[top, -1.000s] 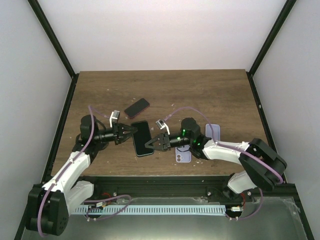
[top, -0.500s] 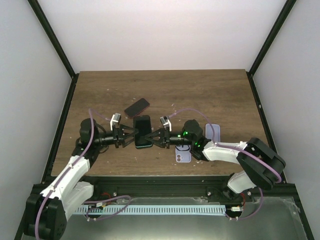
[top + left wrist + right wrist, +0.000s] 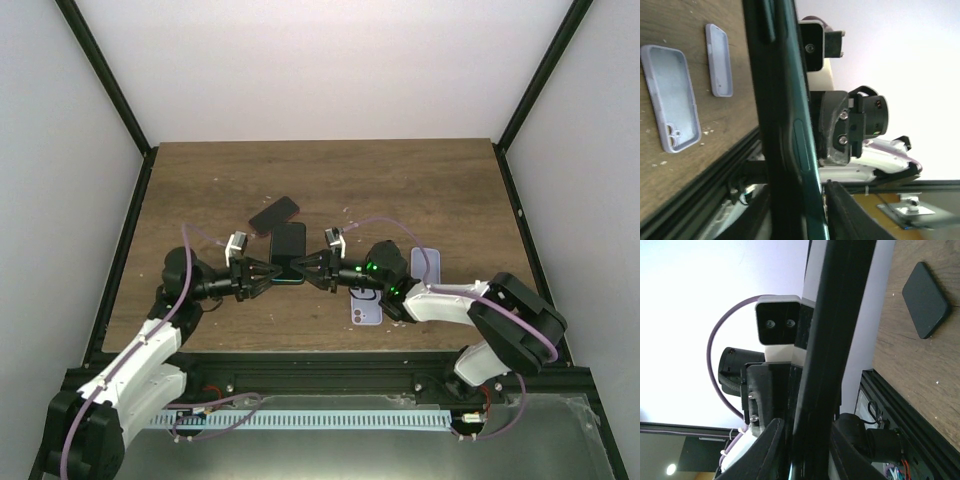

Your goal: Put the phone into the phone case

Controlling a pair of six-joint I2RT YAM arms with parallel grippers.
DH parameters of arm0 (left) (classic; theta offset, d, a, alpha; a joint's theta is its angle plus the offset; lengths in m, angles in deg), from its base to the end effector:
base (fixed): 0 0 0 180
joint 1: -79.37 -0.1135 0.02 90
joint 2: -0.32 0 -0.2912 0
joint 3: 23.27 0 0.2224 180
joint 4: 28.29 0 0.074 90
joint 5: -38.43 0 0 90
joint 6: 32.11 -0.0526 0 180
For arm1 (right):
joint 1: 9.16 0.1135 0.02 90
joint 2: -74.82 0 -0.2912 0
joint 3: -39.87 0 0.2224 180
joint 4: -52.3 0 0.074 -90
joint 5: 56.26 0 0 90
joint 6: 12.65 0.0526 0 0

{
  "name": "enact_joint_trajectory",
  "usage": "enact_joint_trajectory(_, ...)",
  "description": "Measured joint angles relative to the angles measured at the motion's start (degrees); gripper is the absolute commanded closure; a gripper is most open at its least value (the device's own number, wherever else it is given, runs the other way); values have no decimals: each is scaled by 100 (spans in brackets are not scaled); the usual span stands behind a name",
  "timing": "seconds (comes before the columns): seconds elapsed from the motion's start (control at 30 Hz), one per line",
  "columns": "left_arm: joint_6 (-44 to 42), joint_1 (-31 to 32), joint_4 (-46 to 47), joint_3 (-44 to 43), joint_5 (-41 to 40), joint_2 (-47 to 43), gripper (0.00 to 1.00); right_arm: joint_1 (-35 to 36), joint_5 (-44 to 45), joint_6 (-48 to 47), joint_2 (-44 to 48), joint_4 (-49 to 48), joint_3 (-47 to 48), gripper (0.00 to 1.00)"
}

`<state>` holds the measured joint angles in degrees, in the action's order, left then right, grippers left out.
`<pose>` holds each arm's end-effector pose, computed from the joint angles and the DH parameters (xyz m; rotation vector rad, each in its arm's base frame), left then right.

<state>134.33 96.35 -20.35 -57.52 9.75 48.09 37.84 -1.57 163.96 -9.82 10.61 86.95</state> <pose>0.1197 -0.0848 0.2675 -0.0539 2.1116 -1.9845 0.1726 0.2297 0.2763 0.0328 2.0457 2.1551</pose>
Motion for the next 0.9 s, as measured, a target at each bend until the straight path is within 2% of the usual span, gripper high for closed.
enact_joint_trajectory(0.07,83,2,52,74,-39,7,86,-4,7,-7,-7,-9,-24,70)
enact_joint_trajectory(0.17,133,26,109,103,-50,59,87,-4,-17,-92,-2,37,-50,61)
enact_joint_trajectory(0.23,129,28,70,103,-35,114,87,-4,-44,-168,22,111,-52,59)
enact_joint_trajectory(0.4,-50,26,-177,46,76,146,84,-7,-160,-319,70,295,-63,74)
enact_joint_trajectory(0.5,-188,28,-348,-81,122,179,84,-22,-166,-361,144,326,-151,76)
enact_joint_trajectory(0.6,-210,31,-409,-133,177,188,85,-31,-168,-385,286,407,-216,60)
enact_joint_trajectory(0.7,-192,31,-452,-144,170,190,86,-33,-245,-527,391,533,-208,52)
enact_joint_trajectory(0.8,-188,31,-490,-166,157,201,86,-31,-420,-669,402,691,-162,48)
enact_joint_trajectory(0.9,-188,31,-476,-181,114,216,86,-28,-634,-754,380,826,-111,52)
